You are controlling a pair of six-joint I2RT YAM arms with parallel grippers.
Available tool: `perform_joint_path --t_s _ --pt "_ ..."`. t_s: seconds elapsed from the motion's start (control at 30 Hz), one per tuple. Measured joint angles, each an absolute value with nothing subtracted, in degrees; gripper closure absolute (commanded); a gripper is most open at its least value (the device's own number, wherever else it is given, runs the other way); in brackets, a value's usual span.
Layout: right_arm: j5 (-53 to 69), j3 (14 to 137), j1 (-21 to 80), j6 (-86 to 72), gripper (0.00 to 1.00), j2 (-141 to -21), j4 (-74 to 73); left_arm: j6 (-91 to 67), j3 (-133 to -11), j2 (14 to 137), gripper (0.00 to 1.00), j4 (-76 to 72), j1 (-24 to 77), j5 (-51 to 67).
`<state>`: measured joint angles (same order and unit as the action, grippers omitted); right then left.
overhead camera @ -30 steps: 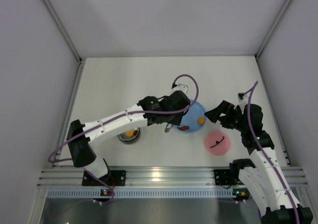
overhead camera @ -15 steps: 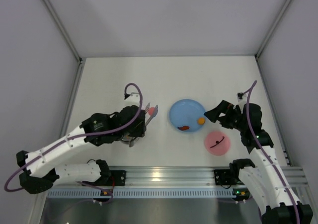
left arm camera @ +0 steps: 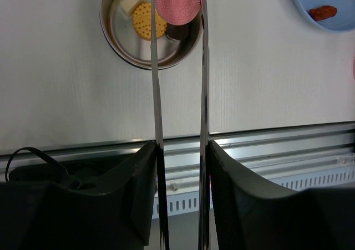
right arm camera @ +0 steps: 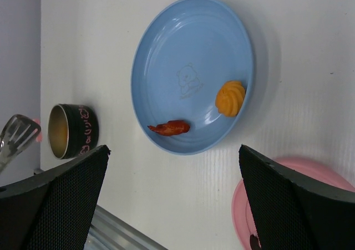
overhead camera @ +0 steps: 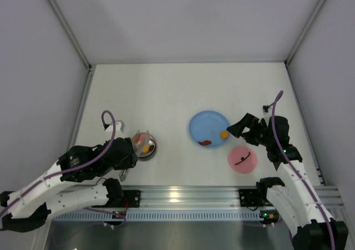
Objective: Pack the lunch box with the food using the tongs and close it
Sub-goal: Place the fake food in the packing box.
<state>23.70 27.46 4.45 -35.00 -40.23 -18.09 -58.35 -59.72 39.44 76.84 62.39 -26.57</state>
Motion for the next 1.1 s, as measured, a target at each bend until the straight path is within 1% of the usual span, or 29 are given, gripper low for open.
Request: perform_joint_path --t_s 0.27,0.47,0.73,0.87,1.1 --pt "23.7 27.3 4.4 -35.1 0.01 -40.4 -18.0 -60.2 -57.6 39.3 0.51 77.4 62.4 -26.7" --pt "23.7 27.3 4.4 -35.1 0.01 -40.7 -18.0 -60.2 -57.6 39.3 0.43 77.4 62.4 -26.7" --pt "23.7 27.3 4.4 -35.1 0.00 -40.7 -18.0 -59.8 -57.9 40.8 0.45 77.6 62.4 -26.7" --pt "23.7 27.3 4.4 -35.1 0.01 -40.7 -18.0 -57.8 -61.9 45.3 0.45 78.1 62.4 -26.7" --pt "23.7 27.4 4.4 -35.0 0.00 -40.4 -18.1 -50.6 -74.1 58.6 0.45 73.9 62.4 -26.7"
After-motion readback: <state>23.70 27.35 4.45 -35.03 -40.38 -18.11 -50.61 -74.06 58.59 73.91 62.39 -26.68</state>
